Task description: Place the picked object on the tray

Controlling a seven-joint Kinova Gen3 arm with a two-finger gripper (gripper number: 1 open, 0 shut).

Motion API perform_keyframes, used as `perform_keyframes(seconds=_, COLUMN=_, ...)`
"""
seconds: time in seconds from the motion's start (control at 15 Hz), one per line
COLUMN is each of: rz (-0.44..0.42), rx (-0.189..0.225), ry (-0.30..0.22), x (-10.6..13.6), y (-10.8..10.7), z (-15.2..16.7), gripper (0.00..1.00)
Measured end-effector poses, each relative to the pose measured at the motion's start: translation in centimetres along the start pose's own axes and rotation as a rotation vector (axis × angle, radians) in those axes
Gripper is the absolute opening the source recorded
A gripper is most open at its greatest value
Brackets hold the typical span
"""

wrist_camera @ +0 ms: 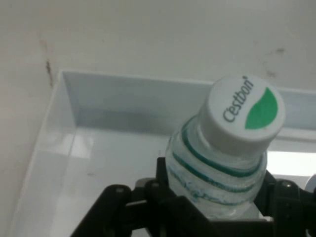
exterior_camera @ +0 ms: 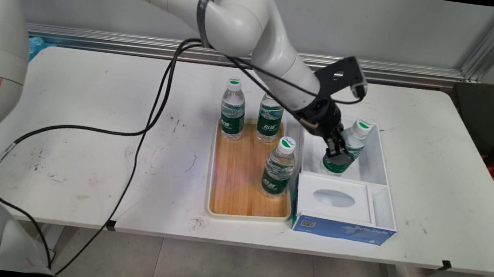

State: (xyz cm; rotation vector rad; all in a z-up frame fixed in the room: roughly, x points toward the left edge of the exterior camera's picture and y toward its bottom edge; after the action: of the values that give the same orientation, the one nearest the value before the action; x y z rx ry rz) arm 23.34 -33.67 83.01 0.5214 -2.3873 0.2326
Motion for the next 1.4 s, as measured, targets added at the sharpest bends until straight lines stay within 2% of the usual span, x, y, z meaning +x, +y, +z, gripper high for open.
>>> perform_keyframes(seconds=0.33, rz=0.018, rx=0.005, ry=0.023, x=2.1, y=0.0, z=-3.7, gripper=0.0)
perform_keyframes(seconds=0.73, rz=0.035, rx=0.012, ry=0.004, x=2.6, y=-0.4, z=-9.2, gripper=0.0)
perform_keyframes(seconds=1.07, rz=0.033, rx=0.012, ry=-0.031, x=0.7, y=-0.5, z=-14.6, gripper=0.0)
perform_keyframes(seconds=1.4, rz=0.015, rx=0.011, ry=-0.069, x=-1.7, y=-0.5, z=-17.9, gripper=0.0)
